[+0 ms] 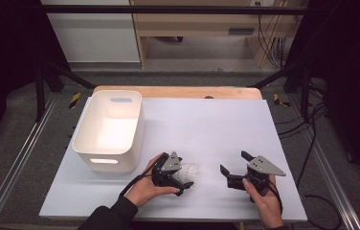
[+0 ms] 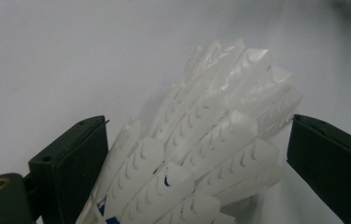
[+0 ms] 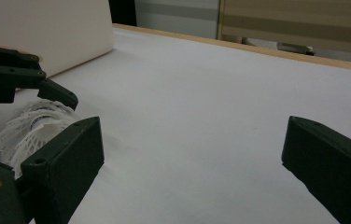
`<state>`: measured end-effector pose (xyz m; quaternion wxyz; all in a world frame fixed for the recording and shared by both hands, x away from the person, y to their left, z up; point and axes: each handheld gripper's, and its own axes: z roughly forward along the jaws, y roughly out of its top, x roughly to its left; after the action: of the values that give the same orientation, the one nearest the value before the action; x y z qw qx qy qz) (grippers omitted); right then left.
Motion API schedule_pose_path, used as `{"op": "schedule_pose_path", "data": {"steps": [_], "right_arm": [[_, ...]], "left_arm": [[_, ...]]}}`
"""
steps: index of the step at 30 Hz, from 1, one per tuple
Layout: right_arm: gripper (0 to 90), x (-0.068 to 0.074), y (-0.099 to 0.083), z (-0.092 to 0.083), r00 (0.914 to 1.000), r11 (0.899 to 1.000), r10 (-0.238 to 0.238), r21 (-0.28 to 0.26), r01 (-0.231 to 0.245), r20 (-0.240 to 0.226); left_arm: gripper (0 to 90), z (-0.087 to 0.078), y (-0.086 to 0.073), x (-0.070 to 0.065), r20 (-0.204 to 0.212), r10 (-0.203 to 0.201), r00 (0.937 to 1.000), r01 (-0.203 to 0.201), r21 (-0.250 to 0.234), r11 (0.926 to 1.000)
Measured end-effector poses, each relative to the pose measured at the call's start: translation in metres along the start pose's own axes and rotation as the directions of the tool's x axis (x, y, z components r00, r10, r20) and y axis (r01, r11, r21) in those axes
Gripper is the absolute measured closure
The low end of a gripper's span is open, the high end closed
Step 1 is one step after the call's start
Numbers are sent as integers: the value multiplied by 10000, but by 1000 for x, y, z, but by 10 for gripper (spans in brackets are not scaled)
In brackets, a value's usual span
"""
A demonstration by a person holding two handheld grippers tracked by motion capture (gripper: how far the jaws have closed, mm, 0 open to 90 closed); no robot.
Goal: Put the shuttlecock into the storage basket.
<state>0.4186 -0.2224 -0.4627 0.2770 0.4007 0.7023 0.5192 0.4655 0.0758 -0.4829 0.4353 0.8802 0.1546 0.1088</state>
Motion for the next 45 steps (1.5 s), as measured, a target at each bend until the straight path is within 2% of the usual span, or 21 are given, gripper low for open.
{"op": "schedule_pose_path", "data": {"steps": [1,7,17,19,25,35,45], "right_arm": [[56,0,0,0,10000,10000,-4,-1,4,-3],[57,0,0,0,10000,10000,12,-8,-12,2],[59,-1,0,0,10000,10000,30,-36,-30,2],[59,-1,0,0,10000,10000,23,-52,-23,1],[60,-1,0,-1,10000,10000,65,-46,-65,18],[59,-1,0,0,10000,10000,67,-31,-67,0],[59,-1,0,-1,9999,9999,108,-26,-108,12]], "left_arm": [[63,1,0,-1,-8,-87,10000,87,-53,9999],[150,5,2,-4,-163,132,9998,-130,123,9998],[305,5,3,-5,-419,188,9989,-175,318,9993],[364,6,3,-6,-502,282,9983,-265,338,9991],[454,6,4,-9,-670,603,9959,-574,448,9973],[568,7,6,-15,-812,1054,9911,-1016,499,9936],[643,7,8,-16,-873,1056,9906,-1026,380,9940]]}}
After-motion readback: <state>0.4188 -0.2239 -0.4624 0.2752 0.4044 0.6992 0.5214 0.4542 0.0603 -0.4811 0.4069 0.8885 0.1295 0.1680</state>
